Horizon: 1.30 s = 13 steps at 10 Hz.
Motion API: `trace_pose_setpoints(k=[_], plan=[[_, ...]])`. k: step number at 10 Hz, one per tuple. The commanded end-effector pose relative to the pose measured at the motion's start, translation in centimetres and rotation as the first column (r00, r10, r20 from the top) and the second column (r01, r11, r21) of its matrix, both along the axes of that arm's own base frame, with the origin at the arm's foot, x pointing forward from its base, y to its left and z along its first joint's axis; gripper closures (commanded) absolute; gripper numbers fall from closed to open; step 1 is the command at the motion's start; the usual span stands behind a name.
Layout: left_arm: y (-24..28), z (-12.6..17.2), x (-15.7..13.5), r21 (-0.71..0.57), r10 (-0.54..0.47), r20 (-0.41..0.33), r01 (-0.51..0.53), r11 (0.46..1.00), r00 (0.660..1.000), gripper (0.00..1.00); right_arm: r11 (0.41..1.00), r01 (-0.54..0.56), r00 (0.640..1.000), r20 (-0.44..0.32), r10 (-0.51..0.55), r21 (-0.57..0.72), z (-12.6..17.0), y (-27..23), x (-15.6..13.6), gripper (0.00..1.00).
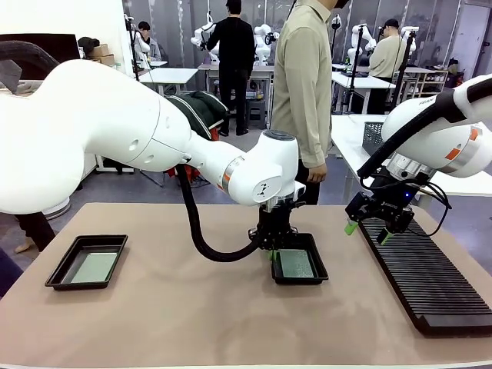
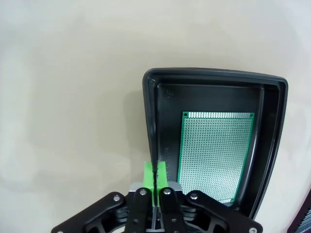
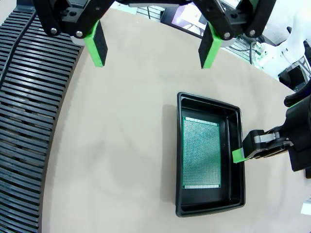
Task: Inspect and transfer BCBs to ESD trays.
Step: Pick up the ESD tray and place it on the left side of the table.
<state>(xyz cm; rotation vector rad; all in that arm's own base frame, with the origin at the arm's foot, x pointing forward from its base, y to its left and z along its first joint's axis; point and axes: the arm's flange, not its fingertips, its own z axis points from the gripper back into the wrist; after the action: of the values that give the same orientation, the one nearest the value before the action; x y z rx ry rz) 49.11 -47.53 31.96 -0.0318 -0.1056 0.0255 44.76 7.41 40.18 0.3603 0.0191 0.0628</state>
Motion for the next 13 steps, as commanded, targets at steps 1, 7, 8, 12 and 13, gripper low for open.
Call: trace_pose_setpoints(k=[1, 7, 8, 12, 13], plan=[[2.1, 0.3, -0.4, -0.093, -0.026, 0.000, 0.026, 0.995, 1.000, 0.97, 1.000, 0.014, 1.000, -0.004, -0.014, -0.015, 0.2, 0.1, 0.1, 0.00], [8.7, 0.6, -0.2, -0.344, -0.060, 0.029, 0.066, 0.937, 0.998, 0.97, 1.000, 0.014, 1.000, -0.004, -0.014, -0.015, 0.2, 0.1, 0.1, 0.00], [10.1, 0.9, -0.4, -0.384, -0.069, 0.045, 0.082, 0.920, 0.997, 0.97, 1.000, 0.014, 1.000, -0.004, -0.014, -0.015, 0.2, 0.1, 0.1, 0.00], [16.0, 3.1, -1.2, -0.478, -0.085, 0.084, 0.115, 0.871, 0.993, 0.97, 1.000, 0.014, 1.000, -0.004, -0.014, -0.015, 0.2, 0.1, 0.1, 0.00], [17.8, 3.9, -1.5, -0.488, -0.094, 0.092, 0.128, 0.864, 0.991, 0.97, 1.000, 0.014, 1.000, -0.004, -0.014, -0.015, 0.2, 0.1, 0.1, 0.00]])
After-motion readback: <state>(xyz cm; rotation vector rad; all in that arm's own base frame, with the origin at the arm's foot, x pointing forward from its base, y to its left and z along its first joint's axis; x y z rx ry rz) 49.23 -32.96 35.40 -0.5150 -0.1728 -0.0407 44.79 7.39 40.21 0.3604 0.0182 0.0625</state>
